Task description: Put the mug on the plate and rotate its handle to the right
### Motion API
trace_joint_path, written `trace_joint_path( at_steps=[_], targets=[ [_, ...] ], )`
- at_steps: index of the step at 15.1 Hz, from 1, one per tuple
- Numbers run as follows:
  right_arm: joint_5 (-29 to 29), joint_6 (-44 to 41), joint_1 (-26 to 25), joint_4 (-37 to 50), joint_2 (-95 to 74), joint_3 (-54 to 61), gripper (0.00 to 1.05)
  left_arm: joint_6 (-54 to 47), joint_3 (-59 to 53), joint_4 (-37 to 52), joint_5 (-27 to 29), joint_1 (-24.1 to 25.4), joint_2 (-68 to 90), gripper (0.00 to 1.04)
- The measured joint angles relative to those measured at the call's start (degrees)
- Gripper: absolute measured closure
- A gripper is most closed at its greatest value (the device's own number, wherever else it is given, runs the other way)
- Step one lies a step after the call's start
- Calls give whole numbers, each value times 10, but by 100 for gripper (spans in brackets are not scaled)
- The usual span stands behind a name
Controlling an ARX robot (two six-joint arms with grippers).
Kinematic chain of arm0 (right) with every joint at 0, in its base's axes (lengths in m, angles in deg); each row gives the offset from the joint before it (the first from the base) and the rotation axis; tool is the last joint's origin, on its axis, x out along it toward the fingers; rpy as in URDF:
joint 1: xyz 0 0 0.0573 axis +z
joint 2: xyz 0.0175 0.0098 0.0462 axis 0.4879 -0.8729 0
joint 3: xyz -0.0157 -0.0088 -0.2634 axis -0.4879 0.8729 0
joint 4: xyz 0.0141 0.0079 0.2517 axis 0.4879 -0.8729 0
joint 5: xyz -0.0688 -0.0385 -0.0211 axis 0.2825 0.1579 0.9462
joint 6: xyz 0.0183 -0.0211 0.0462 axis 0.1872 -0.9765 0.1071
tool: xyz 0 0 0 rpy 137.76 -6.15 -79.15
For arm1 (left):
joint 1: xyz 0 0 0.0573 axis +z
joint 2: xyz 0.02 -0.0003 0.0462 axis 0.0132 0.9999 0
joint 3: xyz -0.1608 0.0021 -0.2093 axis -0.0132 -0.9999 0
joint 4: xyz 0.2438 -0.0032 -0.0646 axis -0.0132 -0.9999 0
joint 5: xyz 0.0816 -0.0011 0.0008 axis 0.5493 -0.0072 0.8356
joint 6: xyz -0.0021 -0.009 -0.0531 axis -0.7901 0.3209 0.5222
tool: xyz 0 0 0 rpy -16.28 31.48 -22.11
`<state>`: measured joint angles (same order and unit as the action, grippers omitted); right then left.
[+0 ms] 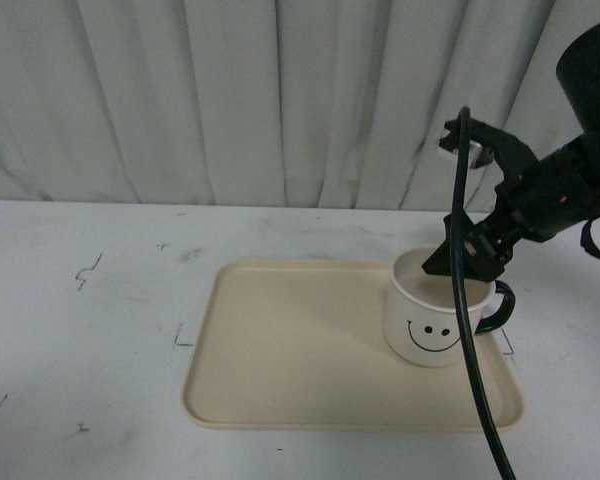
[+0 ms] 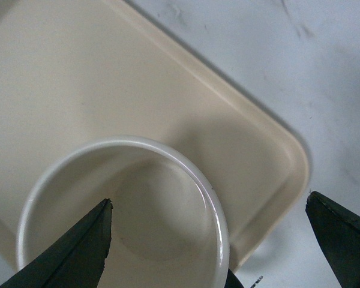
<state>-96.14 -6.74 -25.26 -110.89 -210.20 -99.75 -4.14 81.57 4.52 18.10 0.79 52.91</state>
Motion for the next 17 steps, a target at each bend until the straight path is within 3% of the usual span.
trace_joint_path(
  at_steps=[7, 13, 14, 15, 16, 17],
  targets=[
    [-46, 5, -19, -21, 91, 2, 6, 0, 0, 0, 0, 0, 0, 7],
    [-172, 51, -56, 71, 313, 68, 6, 0, 0, 0, 0, 0, 0, 7],
    [-67, 100, -46, 228, 358, 142, 14, 0, 0, 0, 0, 0, 0, 7],
    [76, 174, -38, 362, 423, 253, 27, 0, 0, 0, 0, 0, 0, 7],
    [215, 251, -36, 484, 511, 393, 45, 0, 0, 0, 1, 0, 0, 7],
    [248, 274, -38, 514, 563, 458, 56, 0, 0, 0, 0, 0, 0, 7]
  ],
)
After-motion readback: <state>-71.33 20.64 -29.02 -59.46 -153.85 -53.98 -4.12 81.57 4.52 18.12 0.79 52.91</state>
